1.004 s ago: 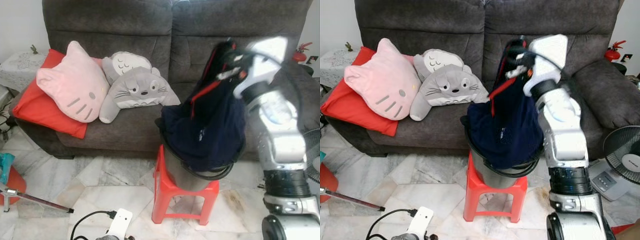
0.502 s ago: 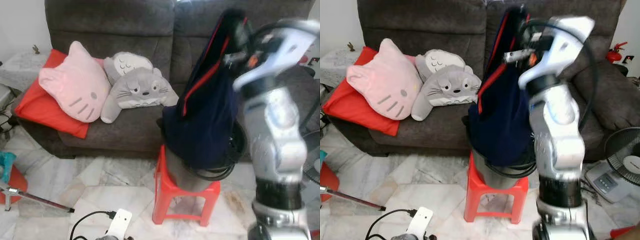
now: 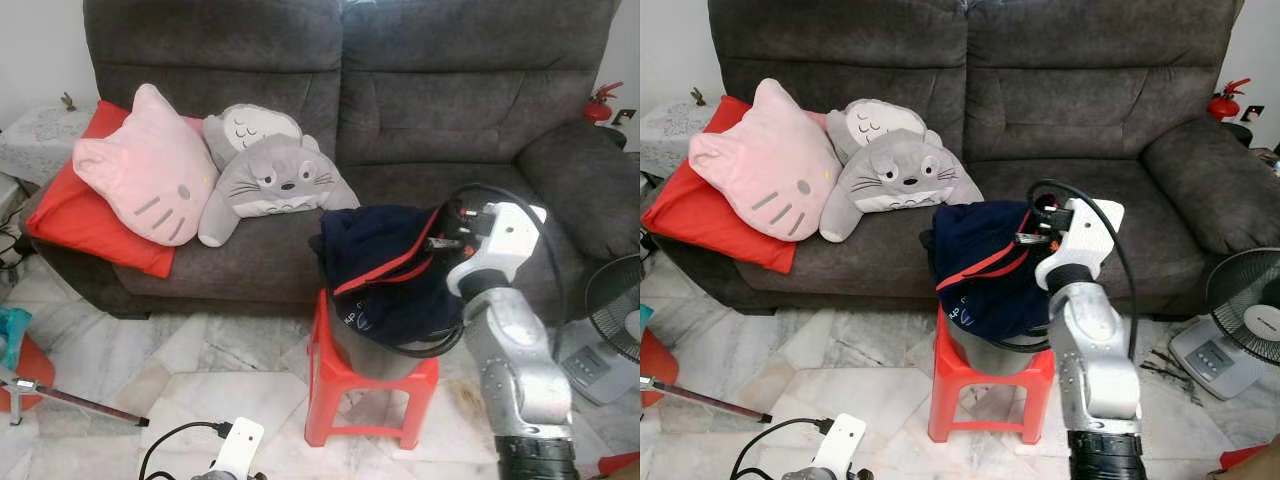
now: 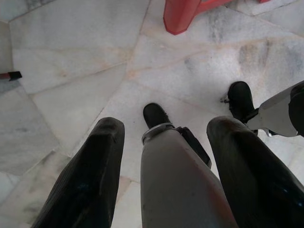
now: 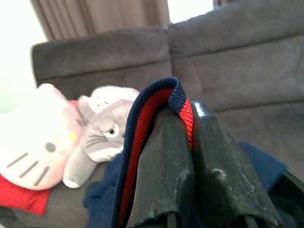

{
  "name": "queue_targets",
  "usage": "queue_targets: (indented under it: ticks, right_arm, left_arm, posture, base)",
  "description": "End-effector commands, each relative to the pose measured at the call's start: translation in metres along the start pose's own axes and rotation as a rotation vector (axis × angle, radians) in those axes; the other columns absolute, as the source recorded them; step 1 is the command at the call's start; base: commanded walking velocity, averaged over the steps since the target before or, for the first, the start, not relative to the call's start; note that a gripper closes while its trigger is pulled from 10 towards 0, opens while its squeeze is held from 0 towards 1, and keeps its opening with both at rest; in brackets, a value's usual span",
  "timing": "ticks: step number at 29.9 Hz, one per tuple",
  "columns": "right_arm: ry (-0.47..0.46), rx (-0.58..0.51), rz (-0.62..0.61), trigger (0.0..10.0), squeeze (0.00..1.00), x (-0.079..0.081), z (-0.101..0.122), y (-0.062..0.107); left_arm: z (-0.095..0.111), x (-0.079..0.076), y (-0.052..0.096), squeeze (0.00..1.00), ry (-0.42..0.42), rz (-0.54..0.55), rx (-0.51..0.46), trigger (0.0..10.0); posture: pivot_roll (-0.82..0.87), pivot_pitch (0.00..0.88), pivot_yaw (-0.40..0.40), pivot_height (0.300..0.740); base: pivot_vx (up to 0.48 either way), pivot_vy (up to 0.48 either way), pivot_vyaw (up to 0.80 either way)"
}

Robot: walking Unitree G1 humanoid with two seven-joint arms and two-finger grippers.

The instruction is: Hang hanger

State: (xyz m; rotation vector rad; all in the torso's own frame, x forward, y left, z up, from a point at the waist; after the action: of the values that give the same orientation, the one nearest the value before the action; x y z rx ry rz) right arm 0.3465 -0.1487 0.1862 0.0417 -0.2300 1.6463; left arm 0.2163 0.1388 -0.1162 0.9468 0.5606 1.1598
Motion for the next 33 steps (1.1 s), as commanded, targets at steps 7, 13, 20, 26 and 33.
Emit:
queue_targets:
  ticks: [7, 13, 20, 26, 33]
  right_arm:
    - [0.024, -0.027, -0.023, 10.0, 0.00, 0.003, 0.002, 0.000]
    - [0.046, -0.029, -0.044, 10.0, 0.00, -0.002, 0.002, -0.003]
    - [0.039, -0.037, -0.064, 10.0, 0.00, -0.004, 0.004, -0.006]
    - [0.046, -0.031, -0.068, 10.0, 0.00, -0.005, 0.001, -0.006]
    - [0.045, -0.027, -0.072, 10.0, 0.00, -0.005, 0.000, -0.006]
  left_arm:
    - [-0.005, 0.003, 0.001, 0.00, 0.012, 0.010, 0.020, 10.0]
    - [-0.006, 0.003, 0.001, 0.00, 0.012, 0.010, 0.022, 10.0]
    - [-0.008, 0.002, 0.001, 0.00, 0.007, 0.005, 0.025, 10.0]
    - [-0.010, 0.001, 0.001, 0.00, -0.003, -0.001, 0.030, 10.0]
    - [-0.011, 0.001, 0.001, 0.00, -0.007, -0.002, 0.032, 10.0]
  posture:
    - [-0.06, 0.028, -0.001, 0.740]
    - [-0.05, 0.027, -0.008, 0.740]
    - [-0.06, 0.015, -0.002, 0.740]
    - [-0.06, 0.000, 0.002, 0.740]
    - [-0.05, 0.000, 0.003, 0.740]
  base:
    - [0.000, 0.000, 0.00]
    - [0.000, 0.000, 0.00]
    - [0.000, 0.000, 0.00]
    - [0.000, 0.000, 0.00]
    - [0.000, 0.000, 0.00]
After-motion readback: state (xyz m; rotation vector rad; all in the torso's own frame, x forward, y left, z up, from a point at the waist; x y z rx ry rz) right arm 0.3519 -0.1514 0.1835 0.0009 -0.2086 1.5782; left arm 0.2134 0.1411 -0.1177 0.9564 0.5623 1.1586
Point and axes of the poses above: a point about 5 cm out from each wrist's last joint towards the gripper, its own y axis pointing back from the gripper into the wrist, its own z axis along the axis of the wrist's last joint, x = y × z, the point moved 4 cm from there along -y, pointing out of the wrist towards the gripper, and after that the axes turned 1 degree about -y, right-handed, at the moved point
